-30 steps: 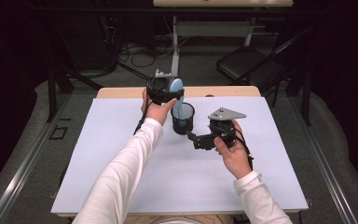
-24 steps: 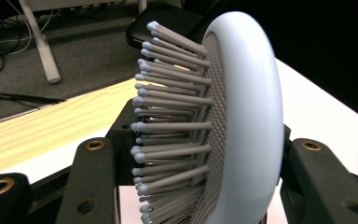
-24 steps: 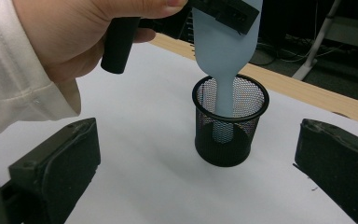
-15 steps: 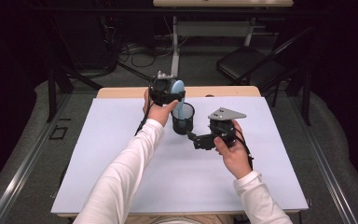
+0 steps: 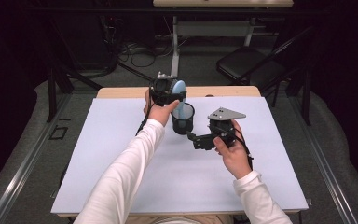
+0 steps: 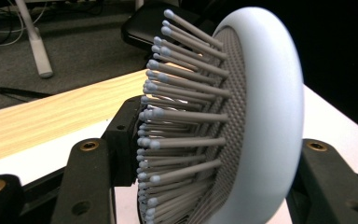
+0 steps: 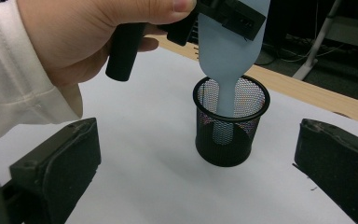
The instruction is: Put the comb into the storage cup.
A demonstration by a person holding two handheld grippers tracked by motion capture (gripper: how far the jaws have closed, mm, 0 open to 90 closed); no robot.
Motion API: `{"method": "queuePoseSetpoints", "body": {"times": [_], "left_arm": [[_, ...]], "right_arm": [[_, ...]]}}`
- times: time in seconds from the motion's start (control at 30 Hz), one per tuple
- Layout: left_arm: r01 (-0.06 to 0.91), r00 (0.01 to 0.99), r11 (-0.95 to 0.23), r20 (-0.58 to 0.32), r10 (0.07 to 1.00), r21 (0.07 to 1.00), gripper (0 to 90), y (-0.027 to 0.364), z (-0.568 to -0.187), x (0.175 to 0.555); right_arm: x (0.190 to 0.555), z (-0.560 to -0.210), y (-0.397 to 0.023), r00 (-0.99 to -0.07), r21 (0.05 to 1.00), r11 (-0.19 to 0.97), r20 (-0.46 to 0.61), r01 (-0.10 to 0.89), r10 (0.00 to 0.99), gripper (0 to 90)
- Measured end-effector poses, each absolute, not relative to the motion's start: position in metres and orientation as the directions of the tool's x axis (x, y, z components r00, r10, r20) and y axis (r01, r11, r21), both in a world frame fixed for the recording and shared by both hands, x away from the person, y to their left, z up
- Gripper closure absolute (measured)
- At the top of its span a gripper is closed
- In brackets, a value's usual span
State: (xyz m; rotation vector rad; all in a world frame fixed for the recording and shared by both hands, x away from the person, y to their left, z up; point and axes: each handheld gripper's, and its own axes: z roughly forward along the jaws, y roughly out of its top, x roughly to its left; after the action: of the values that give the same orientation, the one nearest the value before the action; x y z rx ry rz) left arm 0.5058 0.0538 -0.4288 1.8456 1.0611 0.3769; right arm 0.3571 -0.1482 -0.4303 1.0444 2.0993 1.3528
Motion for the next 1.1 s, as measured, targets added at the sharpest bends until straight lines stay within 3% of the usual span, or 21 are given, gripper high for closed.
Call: {"method": "queuePoseSetpoints", "body": {"times": [0.87,1.1], "left_arm": [[0.508,0.591,-0.169,-0.199,0.781,0.845,41.5,0.0463,-0.4315,0.5047],[0.514,0.58,-0.147,-0.216,0.785,0.845,36.4,0.0475,-0.4317,0.5055]], "right_arm": [[0.3568,-0.4298,-0.1484,-0.625,0.902,0.234,0.049,0.363,0.779,0.0],[0.3564,-0.4299,-0.1479,-0.625,0.901,0.237,0.047,0.363,0.779,0.0]]}}
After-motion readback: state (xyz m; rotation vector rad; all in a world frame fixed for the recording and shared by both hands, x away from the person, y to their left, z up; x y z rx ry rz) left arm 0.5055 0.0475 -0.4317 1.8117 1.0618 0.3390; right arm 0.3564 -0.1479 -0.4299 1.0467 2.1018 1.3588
